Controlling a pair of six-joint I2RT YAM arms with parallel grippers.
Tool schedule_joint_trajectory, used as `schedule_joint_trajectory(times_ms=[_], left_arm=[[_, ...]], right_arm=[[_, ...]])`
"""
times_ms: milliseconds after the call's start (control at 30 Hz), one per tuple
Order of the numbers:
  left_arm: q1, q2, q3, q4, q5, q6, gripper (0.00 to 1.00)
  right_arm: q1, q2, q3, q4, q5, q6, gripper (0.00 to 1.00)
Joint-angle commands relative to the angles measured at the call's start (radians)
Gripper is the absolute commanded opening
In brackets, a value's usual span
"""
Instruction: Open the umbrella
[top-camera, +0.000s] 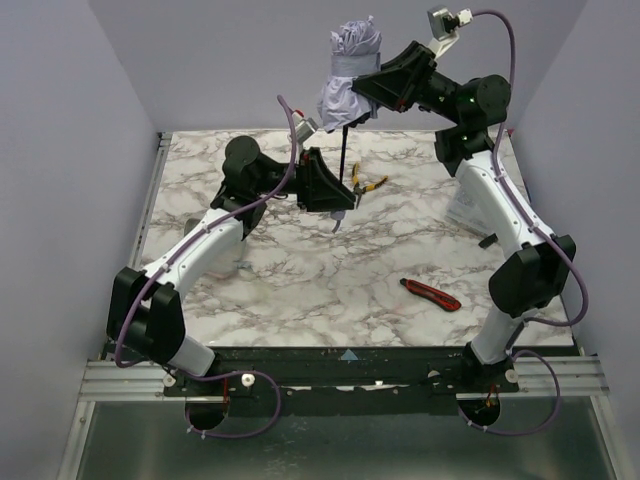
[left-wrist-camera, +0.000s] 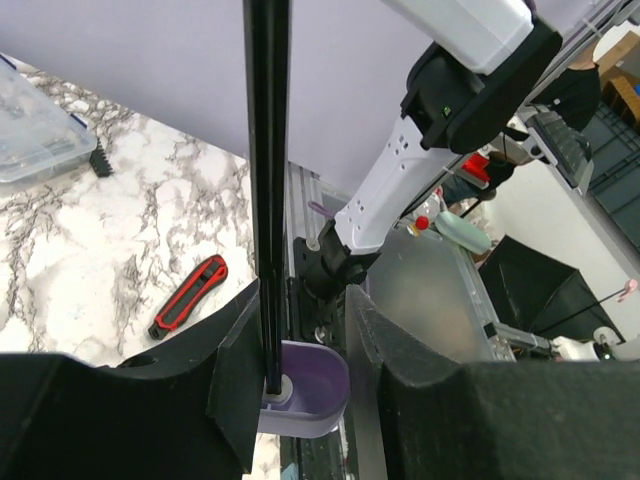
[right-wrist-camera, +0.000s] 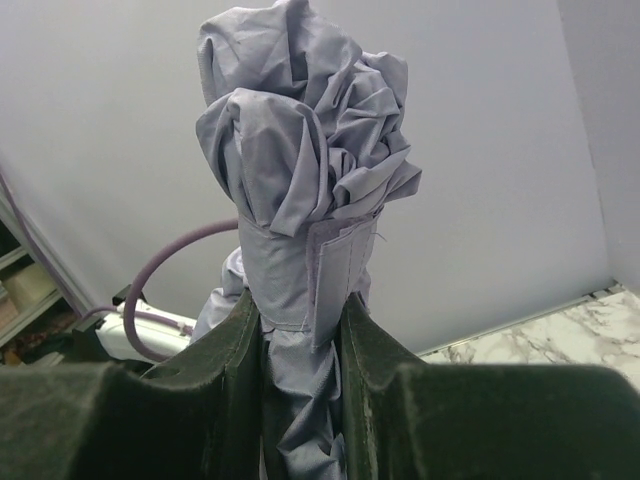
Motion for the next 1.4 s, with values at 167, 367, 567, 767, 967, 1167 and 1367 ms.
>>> schedule_joint_trajectory(times_ms=[167, 367, 567, 767, 967, 1167, 1367], left_arm=[[-0.019, -0.064, -0.094, -0.211, 0.043, 0.216, 0.35], [-0.033, -0.100, -0.156, -0.338, 0.032, 0.353, 0.35], [-0.046, -0.128, -0.220, -0.451, 0.019, 0.485, 0.35], [-0.055, -0.140, -0.279, -0.507, 0.014, 0.552, 0.35], [-0.059, -0.146, -0.337, -0.527, 0.008, 0.581, 0.35], [-0.067, -0.131, -0.347, -0.627, -0.016, 0.680, 0.34], [-0.071, -0.119, -0.399, -0.671, -0.023, 0.749, 0.34]], right_arm=[[-0.039, 0.042, 0.147, 0.022, 0.167, -0.085, 0.00], [-0.049, 0.056, 0.167, 0.025, 0.234, -0.091, 0.00], [-0.054, 0.074, 0.211, 0.016, 0.267, -0.115, 0.00], [-0.056, 0.078, 0.233, 0.007, 0.301, -0.141, 0.00], [-0.067, 0.088, 0.278, -0.012, 0.329, -0.174, 0.00], [-0.071, 0.078, 0.265, -0.015, 0.369, -0.179, 0.00], [-0.073, 0.071, 0.262, -0.023, 0.417, -0.208, 0.00]])
